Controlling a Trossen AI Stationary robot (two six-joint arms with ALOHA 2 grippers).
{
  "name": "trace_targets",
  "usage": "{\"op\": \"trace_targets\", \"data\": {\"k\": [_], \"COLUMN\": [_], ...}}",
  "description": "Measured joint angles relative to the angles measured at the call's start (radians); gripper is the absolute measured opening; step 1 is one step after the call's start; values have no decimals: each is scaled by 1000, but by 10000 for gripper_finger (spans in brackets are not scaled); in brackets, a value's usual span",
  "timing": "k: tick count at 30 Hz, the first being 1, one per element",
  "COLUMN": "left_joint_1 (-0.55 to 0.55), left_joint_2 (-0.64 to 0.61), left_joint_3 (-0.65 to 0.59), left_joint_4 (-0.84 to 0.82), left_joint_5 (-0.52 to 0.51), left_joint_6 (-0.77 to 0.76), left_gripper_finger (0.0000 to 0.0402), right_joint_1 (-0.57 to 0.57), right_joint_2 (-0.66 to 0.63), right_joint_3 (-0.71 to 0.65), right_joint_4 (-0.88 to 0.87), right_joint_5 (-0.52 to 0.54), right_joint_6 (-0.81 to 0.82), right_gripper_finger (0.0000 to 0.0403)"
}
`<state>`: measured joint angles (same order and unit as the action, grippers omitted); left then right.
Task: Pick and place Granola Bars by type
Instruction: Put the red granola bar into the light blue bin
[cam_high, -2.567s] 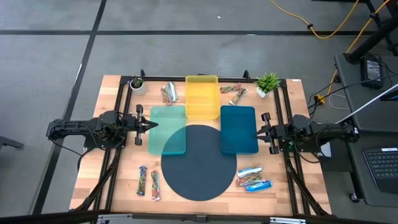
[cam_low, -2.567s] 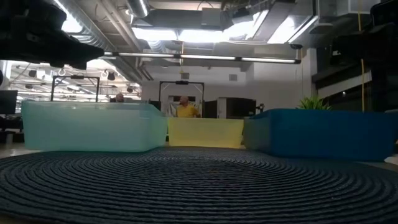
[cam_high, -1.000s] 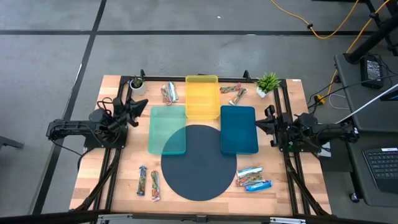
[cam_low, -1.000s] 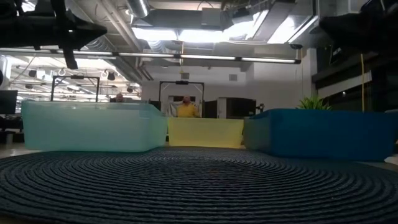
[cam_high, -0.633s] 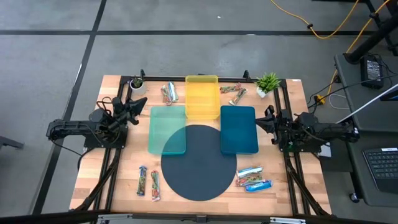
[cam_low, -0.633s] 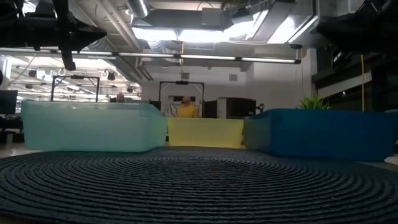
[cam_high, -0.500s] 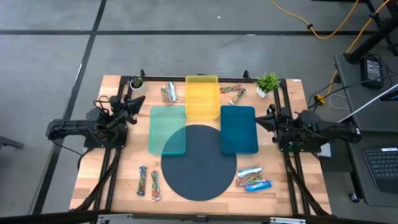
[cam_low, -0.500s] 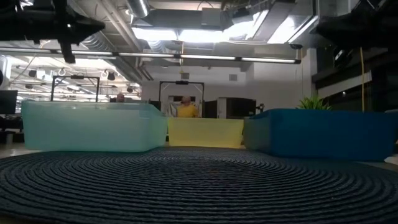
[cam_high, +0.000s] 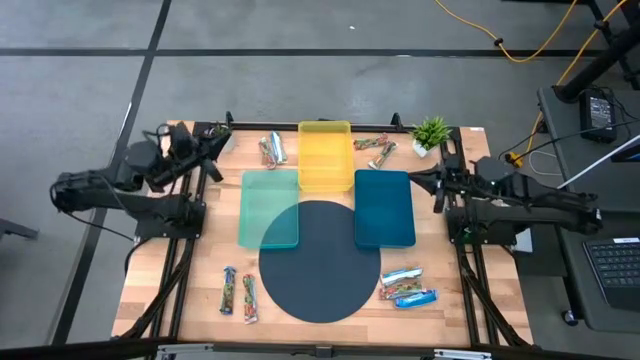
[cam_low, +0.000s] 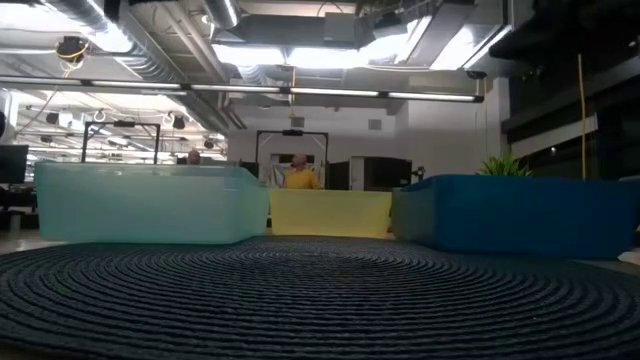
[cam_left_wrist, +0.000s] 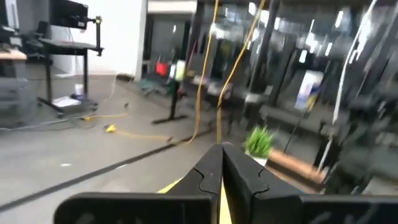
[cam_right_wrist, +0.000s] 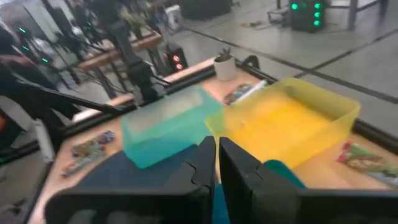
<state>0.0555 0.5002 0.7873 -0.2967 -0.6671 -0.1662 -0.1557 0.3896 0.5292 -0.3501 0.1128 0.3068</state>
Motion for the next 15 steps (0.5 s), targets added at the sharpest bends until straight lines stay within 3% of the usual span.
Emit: {"op": "trace_targets", "data": {"k": [7, 11, 15], "left_joint_1": [49, 121, 200], "left_joint_2": [256, 373, 460], "left_joint_3": [338, 470, 527], "left_joint_4": [-321, -410, -442], "left_joint_5": [-72, 4, 71], "left_joint_6": [-37, -75, -138], "left_gripper_finger": [44, 87, 136], "right_joint_1": [-66, -95, -118], "right_joint_2": [100, 124, 135], "right_joint_3": [37, 50, 65], "right_joint_4": [24, 72, 77], "right_joint_5": [-1, -12, -58], "right_joint_6": [-110, -183, -213], "right_gripper_finger": [26, 26, 26]}}
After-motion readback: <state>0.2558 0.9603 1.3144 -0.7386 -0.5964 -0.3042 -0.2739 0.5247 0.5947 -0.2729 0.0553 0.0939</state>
